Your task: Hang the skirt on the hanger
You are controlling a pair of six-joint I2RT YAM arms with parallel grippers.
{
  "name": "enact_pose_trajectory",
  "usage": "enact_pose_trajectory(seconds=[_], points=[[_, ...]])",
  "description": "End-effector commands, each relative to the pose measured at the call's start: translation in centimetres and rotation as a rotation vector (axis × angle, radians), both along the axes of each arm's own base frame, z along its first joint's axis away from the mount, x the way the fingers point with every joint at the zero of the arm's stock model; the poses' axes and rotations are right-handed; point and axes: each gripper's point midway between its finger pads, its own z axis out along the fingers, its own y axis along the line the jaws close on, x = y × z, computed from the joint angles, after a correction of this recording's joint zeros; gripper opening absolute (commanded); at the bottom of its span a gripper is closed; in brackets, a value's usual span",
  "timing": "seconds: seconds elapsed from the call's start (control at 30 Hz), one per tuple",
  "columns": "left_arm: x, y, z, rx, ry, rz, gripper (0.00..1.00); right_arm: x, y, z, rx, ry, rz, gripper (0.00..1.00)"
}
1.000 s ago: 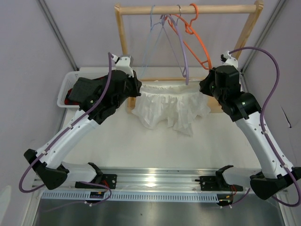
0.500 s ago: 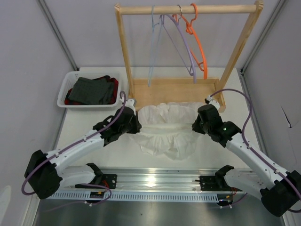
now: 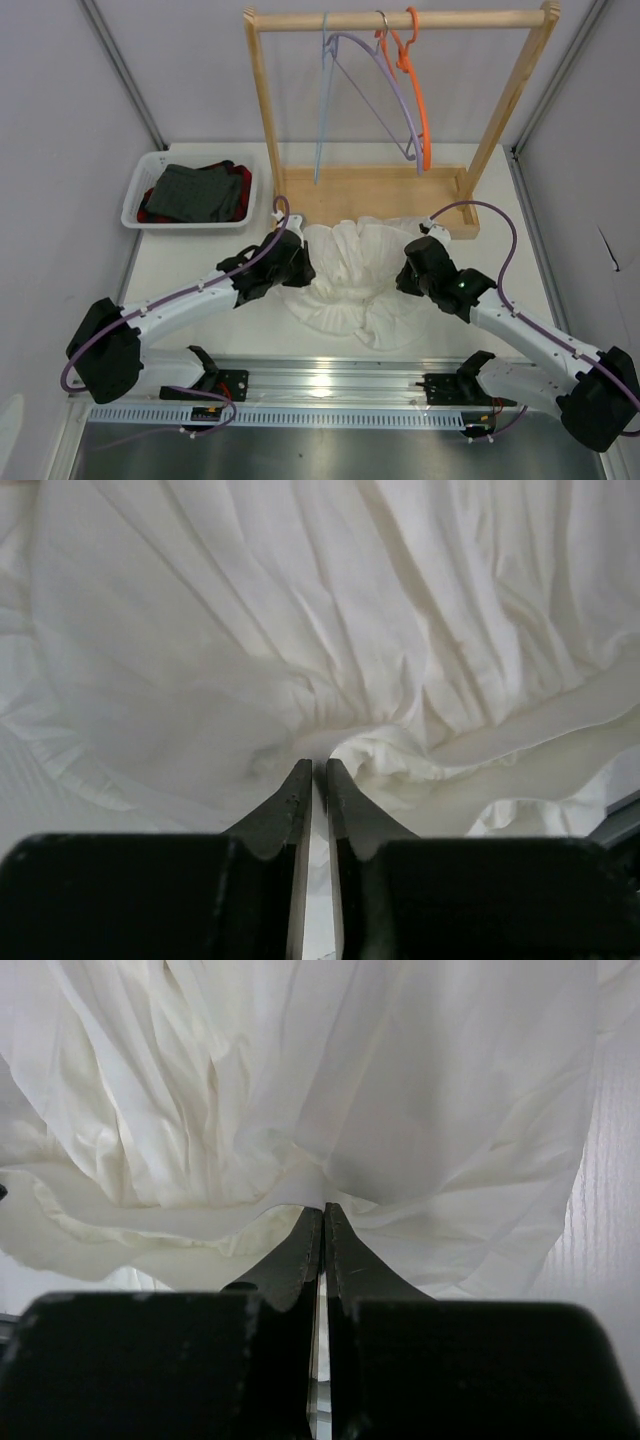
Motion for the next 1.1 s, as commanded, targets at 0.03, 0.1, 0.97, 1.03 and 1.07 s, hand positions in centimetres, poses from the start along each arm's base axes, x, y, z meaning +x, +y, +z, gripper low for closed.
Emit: enact_pose_trajectory(seconds=[0.03, 0.1, 0.97, 1.03, 1.07], points=[[1.6, -1.5, 5.5, -0.055, -0.110, -0.028, 0.25, 1.0, 0.6, 1.0, 0.018, -0.050, -0.020, 0.00], [1.4, -1.1, 6.1, -0.042, -0.120, -0.038, 0.32, 1.1, 0.6, 1.1, 0.017, -0.052, -0.024, 0.00], [4.2, 2.1, 33.9, -0.123, -0.596, 0.045, 0.56, 1.3, 0.7, 1.0, 0.004, -0.044, -0.021, 0.00], [4.6, 2.1, 36.0, -0.143, -0.632, 0.058, 0.58, 1.3, 0.7, 0.9, 0.003, -0.042, -0.021, 0.00], [4.8, 2.2, 36.4, -0.143, -0.643, 0.063, 0.59, 1.3, 0.7, 0.8, 0.001, -0.042, -0.020, 0.00]])
